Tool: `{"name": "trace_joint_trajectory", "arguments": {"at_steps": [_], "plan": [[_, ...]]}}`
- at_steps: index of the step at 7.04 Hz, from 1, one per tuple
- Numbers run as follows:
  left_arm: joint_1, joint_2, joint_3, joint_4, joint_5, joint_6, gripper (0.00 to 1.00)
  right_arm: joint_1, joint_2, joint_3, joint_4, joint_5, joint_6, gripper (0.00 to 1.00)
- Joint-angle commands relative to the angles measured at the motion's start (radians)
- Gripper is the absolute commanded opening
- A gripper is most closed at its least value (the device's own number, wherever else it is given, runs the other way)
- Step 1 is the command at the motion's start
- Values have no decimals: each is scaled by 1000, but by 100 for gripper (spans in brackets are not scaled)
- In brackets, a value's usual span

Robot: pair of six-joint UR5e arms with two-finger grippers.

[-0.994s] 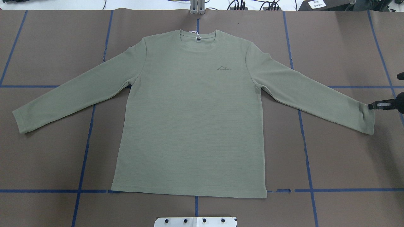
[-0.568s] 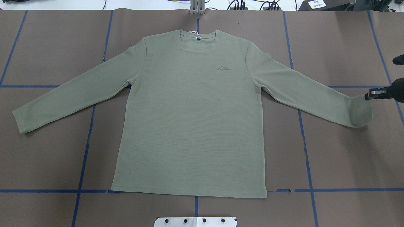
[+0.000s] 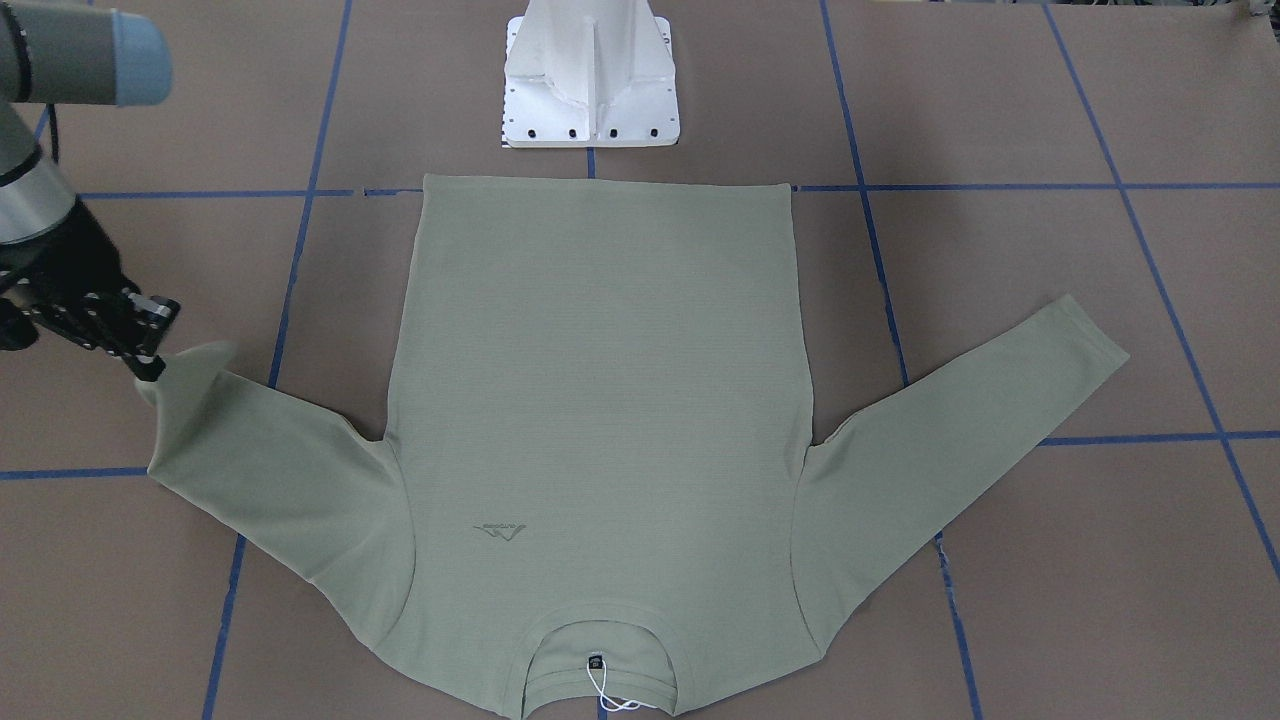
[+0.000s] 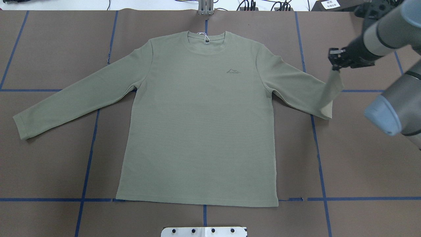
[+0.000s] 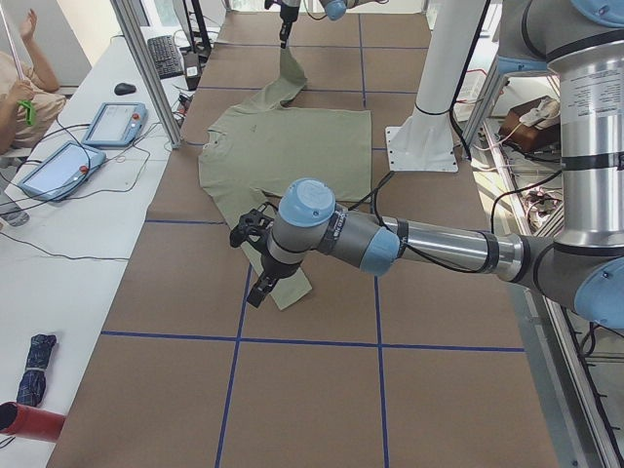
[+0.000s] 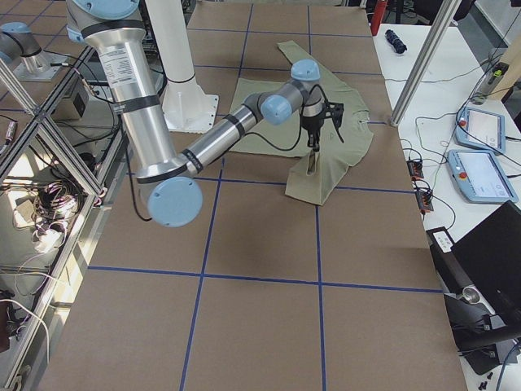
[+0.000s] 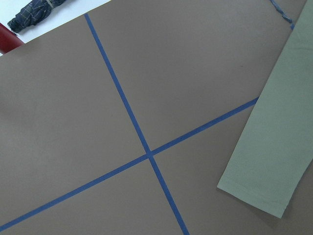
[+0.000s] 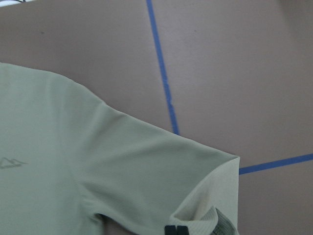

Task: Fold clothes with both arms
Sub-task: 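Grasp the sleeve cuff nearest the right gripper and lift it, then carry the held sleeve across the shirt toward the collar and release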

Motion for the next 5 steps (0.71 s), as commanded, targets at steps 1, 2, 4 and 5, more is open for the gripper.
{"name": "trace_joint_trajectory", "arguments": {"at_steps": [1,2,4,5], "plan": [[0,-1,0,-2,0,-1,100,-78,413,-191,-217,-68,217,0],[0,1,0,0,2,-1,100,-133,600,-380,-204,-160,304,0],[0,4,3,0,2,-1,100,-207,854,-794,63,-308,416,0],[0,4,9,0,2,-1,100,-251,881,-860,136,-390,412,0]]}}
